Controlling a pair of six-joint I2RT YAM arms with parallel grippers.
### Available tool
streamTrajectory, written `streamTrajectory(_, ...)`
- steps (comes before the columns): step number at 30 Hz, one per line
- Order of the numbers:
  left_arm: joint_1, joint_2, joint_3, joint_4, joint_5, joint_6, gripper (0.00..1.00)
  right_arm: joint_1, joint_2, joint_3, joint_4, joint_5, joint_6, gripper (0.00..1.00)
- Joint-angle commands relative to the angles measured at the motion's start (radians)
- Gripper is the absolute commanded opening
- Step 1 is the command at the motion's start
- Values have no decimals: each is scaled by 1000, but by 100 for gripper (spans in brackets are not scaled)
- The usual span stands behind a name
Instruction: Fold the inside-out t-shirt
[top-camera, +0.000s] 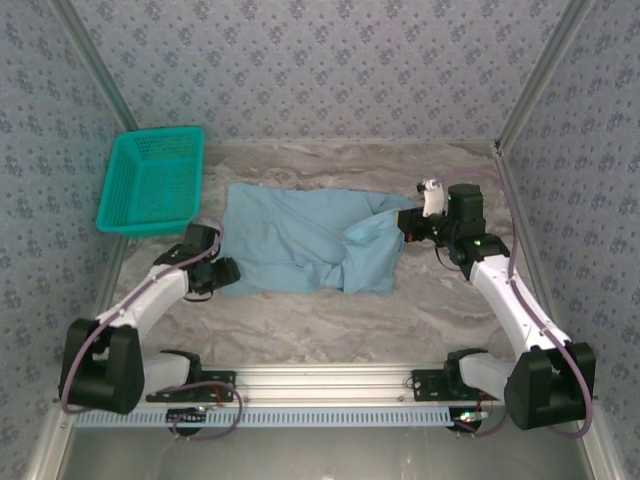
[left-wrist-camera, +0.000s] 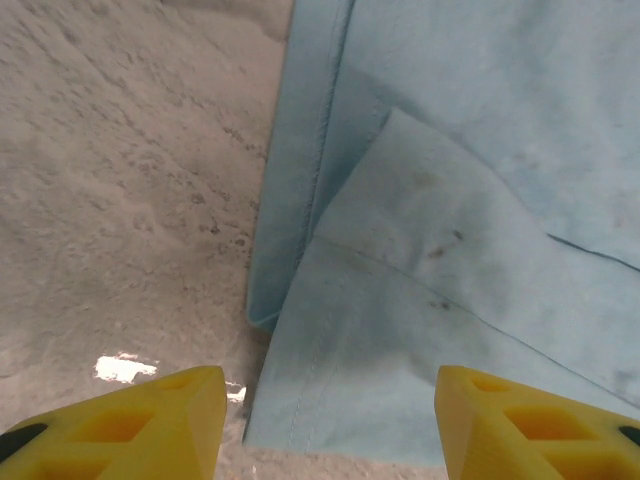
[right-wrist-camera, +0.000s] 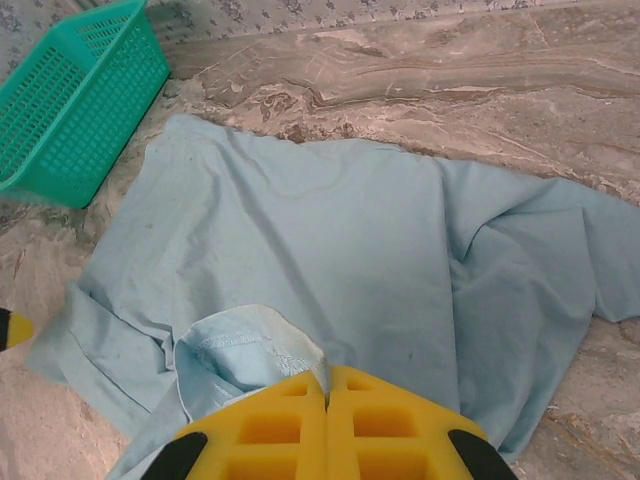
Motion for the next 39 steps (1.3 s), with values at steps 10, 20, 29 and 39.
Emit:
streamTrajectory(10, 32, 189, 59, 203, 69, 71, 56, 7, 2, 9, 3, 20, 13, 0)
streamTrajectory(20, 30, 199, 44, 233, 84, 77, 30, 13, 3, 5, -4, 36, 13, 0)
streamTrajectory(29, 30, 211, 44, 215, 60, 72, 22, 16, 1, 7, -10, 42, 12, 0)
streamTrajectory(39, 30, 209, 28, 201, 37, 69, 25, 16, 1, -1, -8, 51, 7, 0)
